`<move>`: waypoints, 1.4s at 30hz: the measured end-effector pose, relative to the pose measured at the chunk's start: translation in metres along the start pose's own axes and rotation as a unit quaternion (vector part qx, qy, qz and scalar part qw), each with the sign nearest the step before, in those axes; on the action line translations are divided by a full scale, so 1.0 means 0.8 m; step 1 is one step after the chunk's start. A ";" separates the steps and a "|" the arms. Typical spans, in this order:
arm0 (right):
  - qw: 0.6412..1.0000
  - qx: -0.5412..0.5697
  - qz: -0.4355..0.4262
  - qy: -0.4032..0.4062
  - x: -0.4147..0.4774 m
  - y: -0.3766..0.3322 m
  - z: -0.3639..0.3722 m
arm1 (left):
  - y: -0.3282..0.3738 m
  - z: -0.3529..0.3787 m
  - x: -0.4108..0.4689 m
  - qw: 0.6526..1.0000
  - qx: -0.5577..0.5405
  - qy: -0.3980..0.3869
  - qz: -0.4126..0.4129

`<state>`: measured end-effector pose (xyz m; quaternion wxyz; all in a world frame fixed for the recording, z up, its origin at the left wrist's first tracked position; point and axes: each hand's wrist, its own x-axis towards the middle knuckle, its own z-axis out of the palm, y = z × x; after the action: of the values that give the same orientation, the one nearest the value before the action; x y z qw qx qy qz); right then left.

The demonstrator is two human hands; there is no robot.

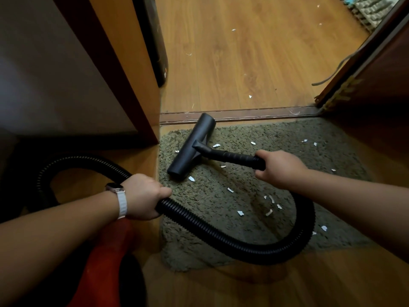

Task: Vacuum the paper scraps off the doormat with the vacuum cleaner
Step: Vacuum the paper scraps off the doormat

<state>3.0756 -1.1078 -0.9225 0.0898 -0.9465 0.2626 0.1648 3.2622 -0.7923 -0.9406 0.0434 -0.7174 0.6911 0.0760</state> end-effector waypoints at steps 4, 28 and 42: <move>0.998 -0.044 -0.028 0.020 0.008 -0.012 -0.016 | 0.002 -0.007 0.002 1.000 -0.007 0.002 -0.024; 0.997 -0.075 -0.015 -0.002 0.002 -0.017 -0.036 | -0.002 -0.006 -0.011 0.999 0.003 -0.015 -0.048; 0.996 -0.063 0.057 0.009 -0.031 0.084 -0.029 | 0.040 -0.024 0.059 0.998 0.005 -0.056 -0.015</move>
<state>3.0262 -1.1588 -0.8972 0.0177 -0.9352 0.3059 0.1775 3.2331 -0.8434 -0.9286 0.0862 -0.7222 0.6772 0.1118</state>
